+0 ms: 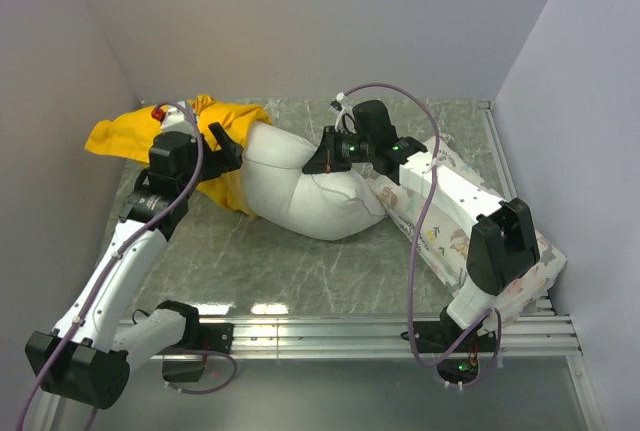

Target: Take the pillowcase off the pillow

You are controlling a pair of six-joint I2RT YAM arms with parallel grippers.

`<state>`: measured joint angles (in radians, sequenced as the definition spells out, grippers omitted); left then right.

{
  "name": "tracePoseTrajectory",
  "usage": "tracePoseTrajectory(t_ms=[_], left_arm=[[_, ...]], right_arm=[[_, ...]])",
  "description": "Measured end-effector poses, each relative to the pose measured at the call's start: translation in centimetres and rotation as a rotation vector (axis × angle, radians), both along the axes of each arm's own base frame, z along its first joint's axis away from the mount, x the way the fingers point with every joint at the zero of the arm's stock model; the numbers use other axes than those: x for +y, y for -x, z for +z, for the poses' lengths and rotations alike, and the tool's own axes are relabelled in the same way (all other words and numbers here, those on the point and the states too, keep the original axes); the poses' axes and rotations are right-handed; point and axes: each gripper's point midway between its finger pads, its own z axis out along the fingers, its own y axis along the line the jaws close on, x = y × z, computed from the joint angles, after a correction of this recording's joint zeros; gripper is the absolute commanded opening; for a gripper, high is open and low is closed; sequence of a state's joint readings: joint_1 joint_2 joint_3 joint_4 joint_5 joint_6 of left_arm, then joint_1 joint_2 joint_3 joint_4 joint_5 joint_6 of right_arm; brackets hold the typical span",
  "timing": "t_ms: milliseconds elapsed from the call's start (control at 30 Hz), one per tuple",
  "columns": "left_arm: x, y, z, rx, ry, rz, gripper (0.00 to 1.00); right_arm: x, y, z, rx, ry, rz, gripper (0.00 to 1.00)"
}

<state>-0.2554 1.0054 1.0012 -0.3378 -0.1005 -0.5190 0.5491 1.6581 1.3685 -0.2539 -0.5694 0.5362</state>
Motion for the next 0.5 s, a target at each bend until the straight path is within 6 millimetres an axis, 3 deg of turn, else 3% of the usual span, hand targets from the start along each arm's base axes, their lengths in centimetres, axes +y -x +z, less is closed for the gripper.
tracePoseTrajectory(t_ms=[300,500], left_arm=[[-0.5,1.6,1.0,-0.008,-0.079,0.059,0.99],[1.6,3.8,3.5,-0.057,-0.100,0.149,0.99]], right_arm=[[0.0,-0.3,-0.4,0.018,-0.013,0.007,0.00],[-0.1,-1.0,-0.5,0.026,-0.032,0.002,0.00]])
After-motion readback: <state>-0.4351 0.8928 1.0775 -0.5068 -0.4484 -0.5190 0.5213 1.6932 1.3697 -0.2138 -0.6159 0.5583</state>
